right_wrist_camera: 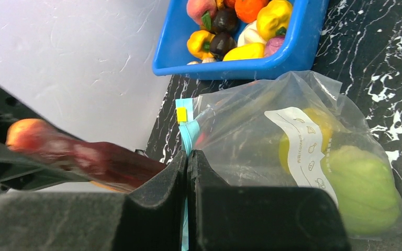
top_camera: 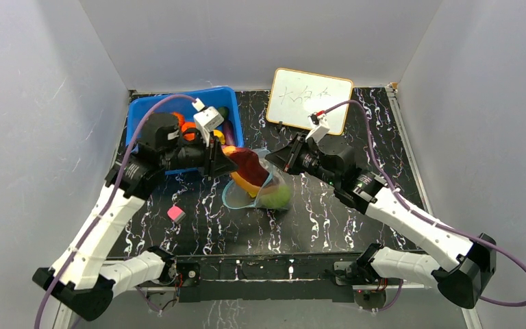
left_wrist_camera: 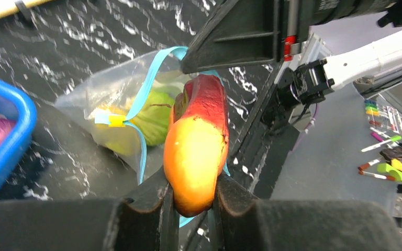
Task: Place the food in the zip-top bag and seal the zipper
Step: Place the fake food in the zipper food storage bag, then adjust the fake food in the zipper food storage bag.
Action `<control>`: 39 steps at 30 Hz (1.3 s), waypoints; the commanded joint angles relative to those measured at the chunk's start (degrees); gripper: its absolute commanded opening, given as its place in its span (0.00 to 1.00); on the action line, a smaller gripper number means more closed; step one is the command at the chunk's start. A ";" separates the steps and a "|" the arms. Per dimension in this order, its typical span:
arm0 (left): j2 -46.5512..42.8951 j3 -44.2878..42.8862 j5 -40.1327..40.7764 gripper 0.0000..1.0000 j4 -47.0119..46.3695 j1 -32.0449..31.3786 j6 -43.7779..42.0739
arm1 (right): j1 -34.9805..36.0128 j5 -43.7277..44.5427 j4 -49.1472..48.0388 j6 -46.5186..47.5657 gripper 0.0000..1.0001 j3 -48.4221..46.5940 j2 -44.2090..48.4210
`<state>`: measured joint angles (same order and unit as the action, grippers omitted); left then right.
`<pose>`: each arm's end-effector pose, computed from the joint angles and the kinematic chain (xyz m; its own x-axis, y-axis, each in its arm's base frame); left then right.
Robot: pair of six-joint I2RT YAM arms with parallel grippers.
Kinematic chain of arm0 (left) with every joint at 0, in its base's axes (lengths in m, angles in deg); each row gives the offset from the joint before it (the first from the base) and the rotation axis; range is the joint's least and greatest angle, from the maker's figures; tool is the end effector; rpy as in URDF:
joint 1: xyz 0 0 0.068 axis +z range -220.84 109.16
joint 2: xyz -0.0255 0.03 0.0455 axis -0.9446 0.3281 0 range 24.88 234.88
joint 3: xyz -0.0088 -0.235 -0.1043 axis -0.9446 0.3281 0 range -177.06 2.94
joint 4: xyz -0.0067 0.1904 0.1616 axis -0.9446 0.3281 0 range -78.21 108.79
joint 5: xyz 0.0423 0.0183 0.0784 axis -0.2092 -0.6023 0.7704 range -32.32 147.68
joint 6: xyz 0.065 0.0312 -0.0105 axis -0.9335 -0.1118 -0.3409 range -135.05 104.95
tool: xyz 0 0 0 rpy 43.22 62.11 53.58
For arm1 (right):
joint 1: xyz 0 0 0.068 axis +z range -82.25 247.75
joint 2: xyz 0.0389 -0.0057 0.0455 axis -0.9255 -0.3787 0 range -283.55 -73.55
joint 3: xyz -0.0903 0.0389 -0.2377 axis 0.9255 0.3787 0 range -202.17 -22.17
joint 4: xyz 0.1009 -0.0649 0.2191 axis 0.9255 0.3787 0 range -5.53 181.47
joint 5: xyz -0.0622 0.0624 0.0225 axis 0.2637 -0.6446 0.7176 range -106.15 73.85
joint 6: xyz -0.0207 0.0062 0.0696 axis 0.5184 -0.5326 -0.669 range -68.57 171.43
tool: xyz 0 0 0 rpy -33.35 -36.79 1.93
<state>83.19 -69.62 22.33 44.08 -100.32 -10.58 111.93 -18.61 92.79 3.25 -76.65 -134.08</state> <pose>0.1723 -0.1376 0.4016 -0.3373 0.1176 -0.9340 0.8566 0.4499 -0.2527 0.1890 0.1872 0.3310 -0.6598 0.3971 -0.6380 -0.3516 0.5873 0.7290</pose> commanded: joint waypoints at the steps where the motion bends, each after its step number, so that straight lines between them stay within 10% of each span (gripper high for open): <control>1: 5.08 -4.76 -0.42 0.00 14.55 -0.19 1.66 | -0.15 -3.72 -7.50 -0.19 0.00 -2.05 -0.65; 18: 16.01 -9.12 1.22 0.01 22.50 -0.23 1.39 | -0.15 -5.83 -10.56 -4.51 0.00 -2.05 -4.06; 29: 15.64 -4.00 -3.03 0.51 6.98 -0.30 7.93 | -0.23 -0.81 -7.64 -2.57 0.00 -2.17 -4.72; 32: 14.21 -2.88 -2.65 0.43 4.21 -0.27 8.84 | -0.19 0.31 -4.68 -0.88 0.00 -4.18 -4.47; 36: 13.75 -1.74 -1.11 0.04 1.98 -0.32 11.21 | -0.21 0.03 -4.82 -1.21 0.00 -4.06 -3.89; 39: 15.41 -4.67 -0.68 0.00 3.49 -0.25 12.24 | -0.15 -1.29 -6.30 -2.90 0.00 -3.05 -4.01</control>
<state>98.97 -71.47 21.89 48.63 -100.32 -0.94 111.89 -19.99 89.68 0.74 -77.89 -139.68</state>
